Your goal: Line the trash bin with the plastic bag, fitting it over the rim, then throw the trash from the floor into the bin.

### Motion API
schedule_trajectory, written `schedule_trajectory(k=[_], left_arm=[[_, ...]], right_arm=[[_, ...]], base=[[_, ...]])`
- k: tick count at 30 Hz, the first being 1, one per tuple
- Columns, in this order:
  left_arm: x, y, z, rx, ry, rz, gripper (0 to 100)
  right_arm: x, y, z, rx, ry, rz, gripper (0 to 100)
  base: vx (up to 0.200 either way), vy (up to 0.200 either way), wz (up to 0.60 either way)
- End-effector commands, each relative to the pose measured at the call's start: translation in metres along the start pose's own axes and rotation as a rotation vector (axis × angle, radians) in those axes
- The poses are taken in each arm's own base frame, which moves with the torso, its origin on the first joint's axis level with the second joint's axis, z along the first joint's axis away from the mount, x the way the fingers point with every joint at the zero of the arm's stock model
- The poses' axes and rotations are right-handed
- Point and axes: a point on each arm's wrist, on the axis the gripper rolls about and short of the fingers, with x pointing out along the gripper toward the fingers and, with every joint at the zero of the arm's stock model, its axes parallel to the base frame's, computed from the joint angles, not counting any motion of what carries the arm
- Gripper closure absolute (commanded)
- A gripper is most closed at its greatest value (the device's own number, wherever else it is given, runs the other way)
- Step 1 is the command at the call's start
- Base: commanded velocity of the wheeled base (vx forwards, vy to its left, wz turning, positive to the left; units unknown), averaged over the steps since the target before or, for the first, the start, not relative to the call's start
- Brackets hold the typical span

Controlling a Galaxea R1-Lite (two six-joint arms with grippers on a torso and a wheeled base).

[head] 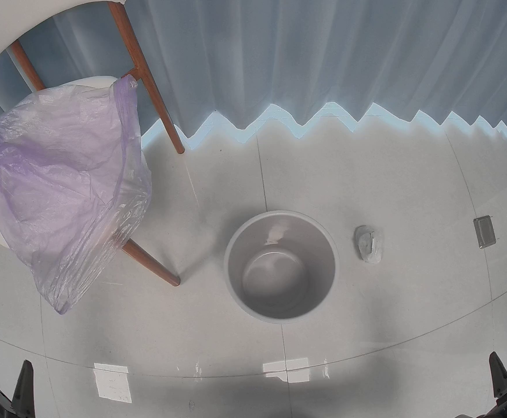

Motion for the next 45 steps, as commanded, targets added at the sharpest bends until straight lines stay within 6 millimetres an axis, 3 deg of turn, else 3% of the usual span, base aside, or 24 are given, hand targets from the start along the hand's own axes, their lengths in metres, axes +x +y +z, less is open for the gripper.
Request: schedule_trajectory(k=[1, 7, 11, 17, 32, 42, 45], left_arm=[[-0.001, -0.002, 0.007, -0.002, -0.014, -0.085, 0], [0.006, -0.003, 0.033, -0.007, 0.006, -0.154, 0], [0.023, -0.004, 0.061, -0.017, 0.049, -0.233, 0], [0.043, -0.005, 0.082, -0.029, 0.091, -0.324, 0], [0.096, -0.006, 0.112, -0.071, 0.199, -0.539, 0], [0.125, -0.019, 0.113, -0.094, 0.244, -0.719, 0], [0.142, -0.027, 0.108, 0.023, 0.227, -0.744, 0]], right_arm=[[0.000, 0.000, -0.005, 0.000, 0.002, 0.001, 0], [0.000, 0.000, -0.005, 0.000, 0.002, 0.001, 0], [0.000, 0.000, -0.005, 0.000, 0.002, 0.001, 0], [0.000, 0.000, -0.005, 0.000, 0.002, 0.001, 0], [0.000, 0.000, -0.005, 0.000, 0.002, 0.001, 0], [0.000, 0.000, -0.005, 0.000, 0.002, 0.001, 0], [0.000, 0.000, -0.005, 0.000, 0.002, 0.001, 0]], base=[[0.000, 0.000, 0.00], [0.000, 0.000, 0.00], [0.000, 0.000, 0.00], [0.000, 0.000, 0.00], [0.000, 0.000, 0.00], [0.000, 0.000, 0.00], [0.000, 0.000, 0.00]])
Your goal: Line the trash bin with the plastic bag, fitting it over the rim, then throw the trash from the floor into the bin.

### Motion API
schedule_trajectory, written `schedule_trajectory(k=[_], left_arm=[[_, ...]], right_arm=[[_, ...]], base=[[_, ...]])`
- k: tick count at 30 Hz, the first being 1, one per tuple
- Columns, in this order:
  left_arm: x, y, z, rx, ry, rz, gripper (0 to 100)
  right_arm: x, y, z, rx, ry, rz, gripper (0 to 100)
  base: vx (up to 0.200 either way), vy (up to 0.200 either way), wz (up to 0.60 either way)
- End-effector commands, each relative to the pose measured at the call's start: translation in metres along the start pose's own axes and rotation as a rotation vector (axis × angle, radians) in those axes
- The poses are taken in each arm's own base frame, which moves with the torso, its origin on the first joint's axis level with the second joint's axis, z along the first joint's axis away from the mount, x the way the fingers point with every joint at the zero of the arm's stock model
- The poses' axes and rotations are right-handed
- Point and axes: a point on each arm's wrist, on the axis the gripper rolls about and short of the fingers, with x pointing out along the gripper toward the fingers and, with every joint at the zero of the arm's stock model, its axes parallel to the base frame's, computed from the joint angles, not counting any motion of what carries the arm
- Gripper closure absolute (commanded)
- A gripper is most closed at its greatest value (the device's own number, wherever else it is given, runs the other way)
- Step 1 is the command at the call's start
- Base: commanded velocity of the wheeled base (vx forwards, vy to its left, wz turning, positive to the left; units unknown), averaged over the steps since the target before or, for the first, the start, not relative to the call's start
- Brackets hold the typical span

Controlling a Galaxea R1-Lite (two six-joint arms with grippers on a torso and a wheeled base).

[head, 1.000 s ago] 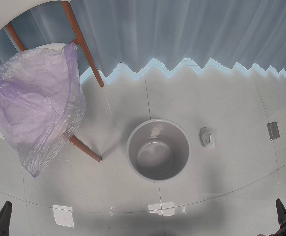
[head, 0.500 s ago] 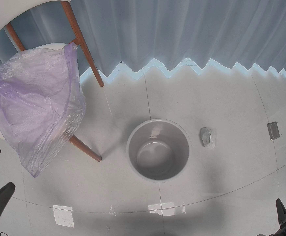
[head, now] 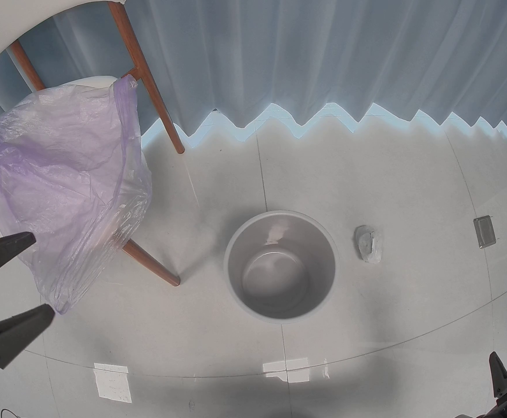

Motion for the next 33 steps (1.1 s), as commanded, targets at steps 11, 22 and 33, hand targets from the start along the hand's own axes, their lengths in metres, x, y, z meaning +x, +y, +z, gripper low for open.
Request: schedule_trajectory(k=[11, 22, 33], left_arm=[[0.074, 0.014, -0.003, 0.340, 0.188, 0.070, 0], [0.121, -0.006, -0.007, 0.453, 0.336, 0.324, 0], [0.135, 0.001, -0.010, 0.777, 0.500, 0.589, 0]], right_arm=[[0.000, 0.000, -0.005, 0.000, 0.002, 0.001, 0], [0.000, 0.000, -0.005, 0.000, 0.002, 0.001, 0], [0.000, 0.000, -0.005, 0.000, 0.002, 0.001, 0]], base=[[0.000, 0.000, 0.00], [0.000, 0.000, 0.00], [0.000, 0.000, 0.00]])
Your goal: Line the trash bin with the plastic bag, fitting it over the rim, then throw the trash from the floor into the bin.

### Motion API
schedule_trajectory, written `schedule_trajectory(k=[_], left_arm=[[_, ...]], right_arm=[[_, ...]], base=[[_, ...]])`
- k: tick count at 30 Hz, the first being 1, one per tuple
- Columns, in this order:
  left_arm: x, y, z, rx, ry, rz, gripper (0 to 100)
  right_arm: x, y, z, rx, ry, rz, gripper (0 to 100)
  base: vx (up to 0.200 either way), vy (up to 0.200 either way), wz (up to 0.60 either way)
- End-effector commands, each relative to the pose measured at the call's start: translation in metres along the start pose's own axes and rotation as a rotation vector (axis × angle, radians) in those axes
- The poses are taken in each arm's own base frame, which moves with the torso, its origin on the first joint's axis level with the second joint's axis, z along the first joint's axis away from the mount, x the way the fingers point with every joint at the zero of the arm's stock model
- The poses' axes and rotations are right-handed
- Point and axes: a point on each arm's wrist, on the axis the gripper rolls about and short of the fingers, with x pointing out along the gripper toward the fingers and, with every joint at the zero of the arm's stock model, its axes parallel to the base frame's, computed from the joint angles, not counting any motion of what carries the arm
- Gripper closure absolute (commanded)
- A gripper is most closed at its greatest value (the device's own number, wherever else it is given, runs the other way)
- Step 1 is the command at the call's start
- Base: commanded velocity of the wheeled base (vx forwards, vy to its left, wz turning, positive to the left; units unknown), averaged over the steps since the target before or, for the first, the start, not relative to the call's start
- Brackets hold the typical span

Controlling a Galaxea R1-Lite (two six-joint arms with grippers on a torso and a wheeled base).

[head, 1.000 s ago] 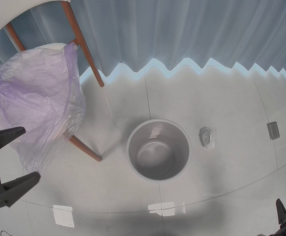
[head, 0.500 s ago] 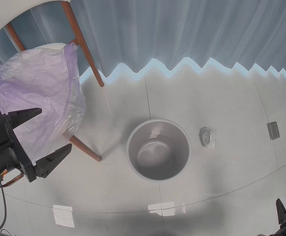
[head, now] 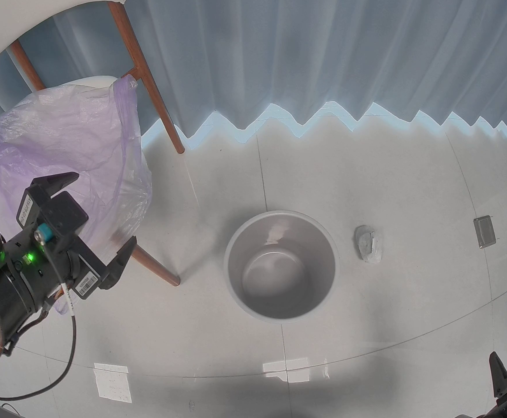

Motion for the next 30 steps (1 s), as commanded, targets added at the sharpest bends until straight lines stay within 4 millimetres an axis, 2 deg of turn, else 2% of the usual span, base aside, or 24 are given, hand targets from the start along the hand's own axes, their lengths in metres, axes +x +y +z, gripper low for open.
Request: schedule_trajectory(k=[1, 5, 9, 13, 16, 22, 30], left_arm=[[0.016, -0.012, 0.004, 0.114, 0.064, 0.040, 0], [0.022, -0.018, 0.003, 0.161, 0.057, 0.052, 0], [0.031, -0.033, 0.001, 0.175, 0.054, 0.041, 0], [0.043, -0.060, -0.021, 0.201, 0.120, 0.069, 0], [0.043, -0.068, -0.032, 0.223, 0.167, 0.106, 0], [0.051, -0.070, -0.033, 0.243, 0.199, 0.127, 0], [0.065, -0.061, -0.026, 0.212, 0.217, 0.178, 0]], right_arm=[[0.000, 0.000, -0.005, 0.000, 0.002, 0.001, 0], [0.000, 0.000, -0.005, 0.000, 0.002, 0.001, 0], [0.000, 0.000, -0.005, 0.000, 0.002, 0.001, 0], [0.000, 0.000, -0.005, 0.000, 0.002, 0.001, 0], [0.000, 0.000, -0.005, 0.000, 0.002, 0.001, 0], [0.000, 0.000, -0.005, 0.000, 0.002, 0.001, 0], [0.000, 0.000, -0.005, 0.000, 0.002, 0.001, 0]], base=[[0.000, 0.000, 0.00], [0.000, 0.000, 0.00], [0.000, 0.000, 0.00], [0.000, 0.000, 0.00], [0.000, 0.000, 0.00], [0.000, 0.000, 0.00], [0.000, 0.000, 0.00]])
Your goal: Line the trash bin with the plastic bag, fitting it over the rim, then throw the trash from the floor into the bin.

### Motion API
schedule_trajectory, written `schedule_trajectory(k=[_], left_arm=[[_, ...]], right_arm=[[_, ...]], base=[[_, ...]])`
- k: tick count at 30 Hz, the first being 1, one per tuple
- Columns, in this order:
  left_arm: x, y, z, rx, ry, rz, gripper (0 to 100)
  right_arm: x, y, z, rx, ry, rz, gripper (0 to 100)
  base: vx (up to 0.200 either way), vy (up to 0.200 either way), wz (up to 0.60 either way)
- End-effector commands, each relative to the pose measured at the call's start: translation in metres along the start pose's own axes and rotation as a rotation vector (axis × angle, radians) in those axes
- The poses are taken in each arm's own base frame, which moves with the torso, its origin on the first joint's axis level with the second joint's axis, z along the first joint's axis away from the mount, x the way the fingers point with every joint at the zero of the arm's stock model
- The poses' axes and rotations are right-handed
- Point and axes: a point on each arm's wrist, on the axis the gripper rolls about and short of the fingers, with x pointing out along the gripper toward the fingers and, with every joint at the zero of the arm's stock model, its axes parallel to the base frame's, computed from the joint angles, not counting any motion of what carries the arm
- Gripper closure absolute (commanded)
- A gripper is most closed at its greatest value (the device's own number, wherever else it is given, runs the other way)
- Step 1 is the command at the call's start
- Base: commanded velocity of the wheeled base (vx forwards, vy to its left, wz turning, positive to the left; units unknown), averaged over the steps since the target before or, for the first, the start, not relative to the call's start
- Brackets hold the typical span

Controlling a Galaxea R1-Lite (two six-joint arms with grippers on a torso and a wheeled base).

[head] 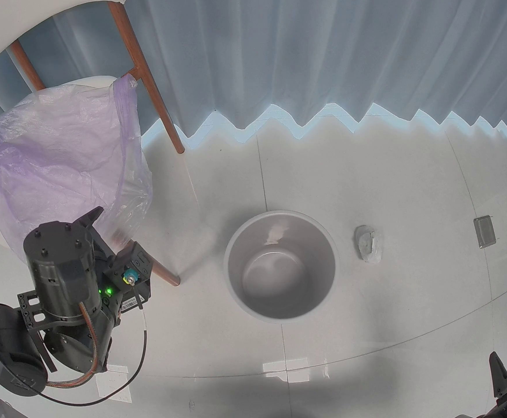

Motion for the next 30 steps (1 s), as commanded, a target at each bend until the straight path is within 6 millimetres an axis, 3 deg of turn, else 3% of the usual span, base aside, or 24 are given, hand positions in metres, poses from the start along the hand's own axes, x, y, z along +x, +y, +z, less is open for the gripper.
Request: schedule_trajectory(k=[1, 9, 17, 28, 29, 30], left_arm=[[0.008, 0.005, 0.008, -0.023, 0.004, 0.023, 0], [0.025, 0.017, 0.027, -0.052, 0.002, 0.072, 0], [0.048, 0.020, 0.026, -0.004, 0.024, 0.162, 0], [0.050, 0.021, 0.025, 0.003, 0.025, 0.173, 0], [0.050, 0.020, 0.025, 0.007, 0.024, 0.170, 100], [0.050, 0.020, 0.025, 0.007, 0.024, 0.170, 100]], right_arm=[[0.000, 0.000, -0.005, 0.000, 0.002, 0.001, 0], [0.000, 0.000, -0.005, 0.000, 0.002, 0.001, 0], [0.000, 0.000, -0.005, 0.000, 0.002, 0.001, 0], [0.000, 0.000, -0.005, 0.000, 0.002, 0.001, 0], [0.000, 0.000, -0.005, 0.000, 0.002, 0.001, 0], [0.000, 0.000, -0.005, 0.000, 0.002, 0.001, 0]], base=[[0.000, 0.000, 0.00], [0.000, 0.000, 0.00], [0.000, 0.000, 0.00], [0.000, 0.000, 0.00], [0.000, 0.000, 0.00], [0.000, 0.000, 0.00]])
